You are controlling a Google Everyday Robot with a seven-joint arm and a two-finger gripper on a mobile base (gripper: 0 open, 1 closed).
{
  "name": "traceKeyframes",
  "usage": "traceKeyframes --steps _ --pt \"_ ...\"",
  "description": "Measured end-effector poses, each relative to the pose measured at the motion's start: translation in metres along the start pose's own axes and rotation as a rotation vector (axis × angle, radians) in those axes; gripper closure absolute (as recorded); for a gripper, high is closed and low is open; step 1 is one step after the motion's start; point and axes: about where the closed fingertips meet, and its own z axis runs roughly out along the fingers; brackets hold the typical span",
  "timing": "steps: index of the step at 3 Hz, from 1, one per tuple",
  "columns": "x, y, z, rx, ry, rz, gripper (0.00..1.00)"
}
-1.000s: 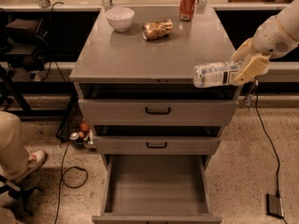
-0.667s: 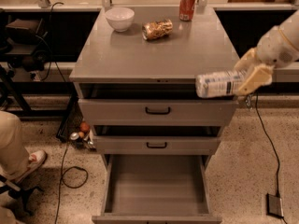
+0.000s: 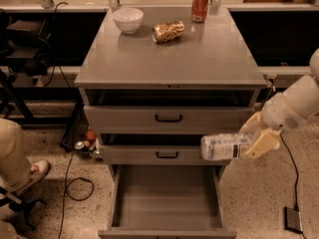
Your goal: Place blue plastic bottle into bottom drawer
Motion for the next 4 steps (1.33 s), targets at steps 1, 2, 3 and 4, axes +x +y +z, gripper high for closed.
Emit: traceKeyframes --steps 1,2,3,4 --pt "0.013 0.042 0.063 -0.096 -0.031 0.06 1.0" --pt "0.024 0.069 0.094 -0.169 -0.015 0.078 1.0" --pt "0.025 0.069 0.095 -0.17 -0.016 0.079 1.0" --pt "0.033 0.072 0.112 -0.175 -0.032 0.127 1.0"
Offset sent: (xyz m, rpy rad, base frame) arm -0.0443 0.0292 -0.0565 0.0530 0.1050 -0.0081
